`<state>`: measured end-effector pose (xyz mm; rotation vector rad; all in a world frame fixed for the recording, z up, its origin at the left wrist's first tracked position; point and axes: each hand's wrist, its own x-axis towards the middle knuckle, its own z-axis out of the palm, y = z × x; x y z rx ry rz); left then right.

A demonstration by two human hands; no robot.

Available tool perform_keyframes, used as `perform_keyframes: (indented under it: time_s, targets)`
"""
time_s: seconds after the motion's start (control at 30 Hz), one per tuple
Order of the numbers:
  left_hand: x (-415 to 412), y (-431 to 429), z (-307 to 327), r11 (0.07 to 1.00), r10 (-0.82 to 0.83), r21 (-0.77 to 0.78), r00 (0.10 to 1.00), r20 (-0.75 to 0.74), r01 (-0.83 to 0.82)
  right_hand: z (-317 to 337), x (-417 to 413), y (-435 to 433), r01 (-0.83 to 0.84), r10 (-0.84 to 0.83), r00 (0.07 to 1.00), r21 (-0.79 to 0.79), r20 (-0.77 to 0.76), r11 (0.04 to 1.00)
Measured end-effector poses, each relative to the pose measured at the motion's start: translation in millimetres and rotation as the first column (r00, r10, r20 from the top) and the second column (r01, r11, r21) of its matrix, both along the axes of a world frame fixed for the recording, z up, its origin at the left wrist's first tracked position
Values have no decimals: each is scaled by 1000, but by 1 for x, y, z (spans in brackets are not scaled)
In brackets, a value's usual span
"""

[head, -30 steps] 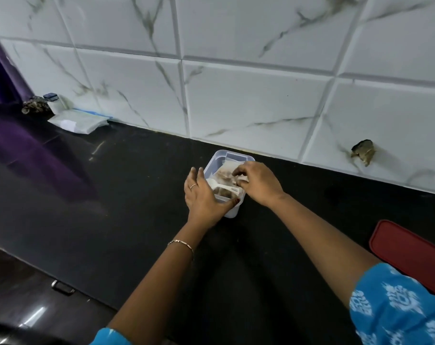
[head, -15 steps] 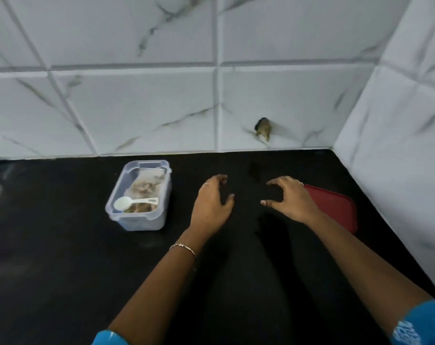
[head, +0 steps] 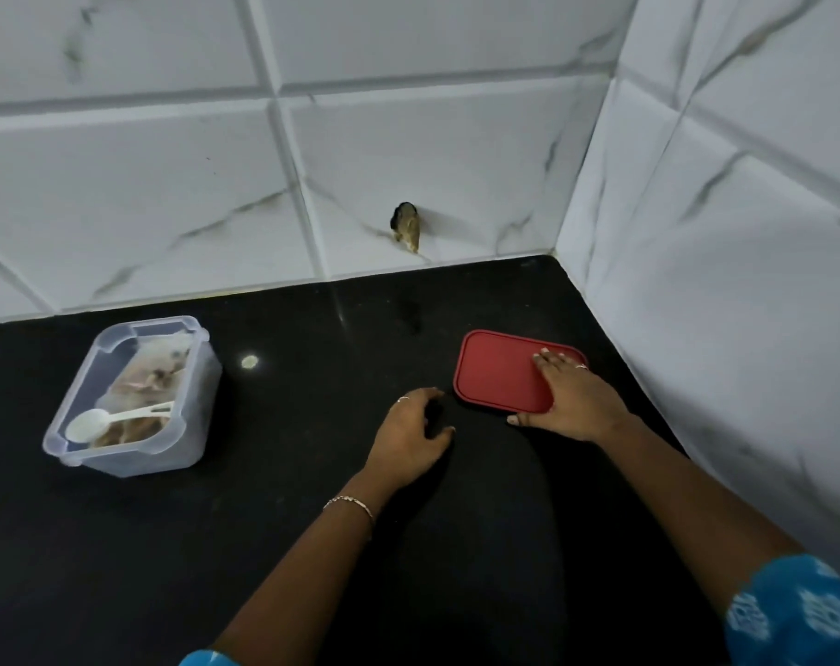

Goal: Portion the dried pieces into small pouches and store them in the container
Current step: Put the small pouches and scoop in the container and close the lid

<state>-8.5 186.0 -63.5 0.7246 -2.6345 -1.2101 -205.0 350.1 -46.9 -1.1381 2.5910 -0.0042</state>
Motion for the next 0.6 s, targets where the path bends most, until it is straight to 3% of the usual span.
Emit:
perform_keyframes:
  time_s: [0.17,0.37,0.5,0.6]
  targets:
    - [-1,0,-4,986,138,106,988,-66,-131,5,2,-5,-138,164,971,153,-174,979]
    - [0,3,0,972,156,182,987,-42,-146,10,15,-17,-225,305,909,281,-284,933]
    - [-4,5,12,987,70,142,997,37,-74,26,14,-18,-274,349,829,228,-436,934]
    - [-8,5,20,980,71,185,997,32,-76,43,13,-21,-234,256,883,104,-394,967]
